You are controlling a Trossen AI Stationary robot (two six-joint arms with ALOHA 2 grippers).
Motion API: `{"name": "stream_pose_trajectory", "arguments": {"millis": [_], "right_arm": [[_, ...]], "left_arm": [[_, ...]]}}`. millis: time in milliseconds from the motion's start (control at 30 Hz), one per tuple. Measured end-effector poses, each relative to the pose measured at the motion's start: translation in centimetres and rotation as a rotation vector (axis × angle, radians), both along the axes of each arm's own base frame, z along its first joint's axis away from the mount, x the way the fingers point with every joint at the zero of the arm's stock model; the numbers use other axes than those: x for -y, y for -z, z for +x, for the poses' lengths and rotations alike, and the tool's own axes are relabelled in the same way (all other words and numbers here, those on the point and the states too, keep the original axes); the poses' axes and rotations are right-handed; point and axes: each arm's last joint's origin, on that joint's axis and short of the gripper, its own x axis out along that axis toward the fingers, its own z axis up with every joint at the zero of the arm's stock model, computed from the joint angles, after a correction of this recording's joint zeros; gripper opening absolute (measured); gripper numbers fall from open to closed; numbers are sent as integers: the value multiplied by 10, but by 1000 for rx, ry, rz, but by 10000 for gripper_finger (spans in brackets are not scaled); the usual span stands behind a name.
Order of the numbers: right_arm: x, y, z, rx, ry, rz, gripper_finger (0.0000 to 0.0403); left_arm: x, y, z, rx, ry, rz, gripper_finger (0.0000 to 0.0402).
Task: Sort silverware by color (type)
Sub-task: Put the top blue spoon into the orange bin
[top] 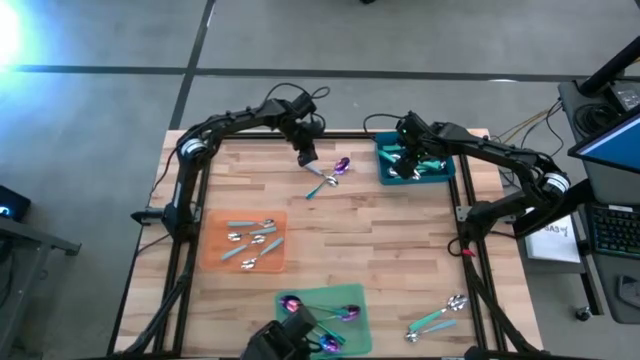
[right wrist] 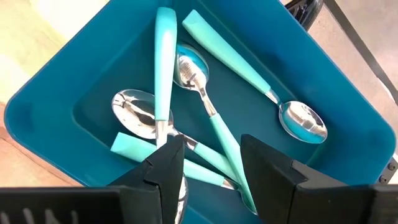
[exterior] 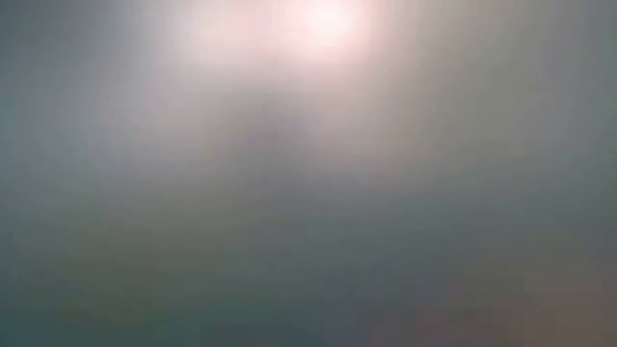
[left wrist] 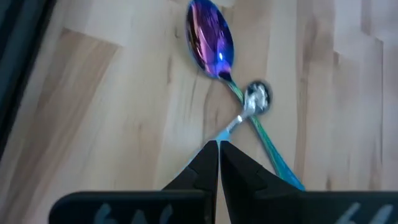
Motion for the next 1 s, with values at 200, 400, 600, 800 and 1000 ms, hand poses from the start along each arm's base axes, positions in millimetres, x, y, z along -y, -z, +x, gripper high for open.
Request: {"name": "stream_pose_trajectory", "arguments": {"millis": [200, 400, 600, 800, 1000], "right_arm": [[0, 0, 0, 2, 0, -2, 148], [0, 0, 0, 2, 0, -2, 148], [0, 0, 0, 3, 0, -2, 148], [0, 0, 0, 4, 0, -3, 148], [0, 0, 0, 4, 0, -4, 148]], "left_arm": [[4, -14, -8, -2, 55, 24, 0], [9, -27, -14, 12, 68, 12, 0], [13, -20, -37, -55, 37, -6, 0], [30, 6, -68, -128, 9, -23, 0], [47, 30, -86, -157, 46, -41, 0]]}}
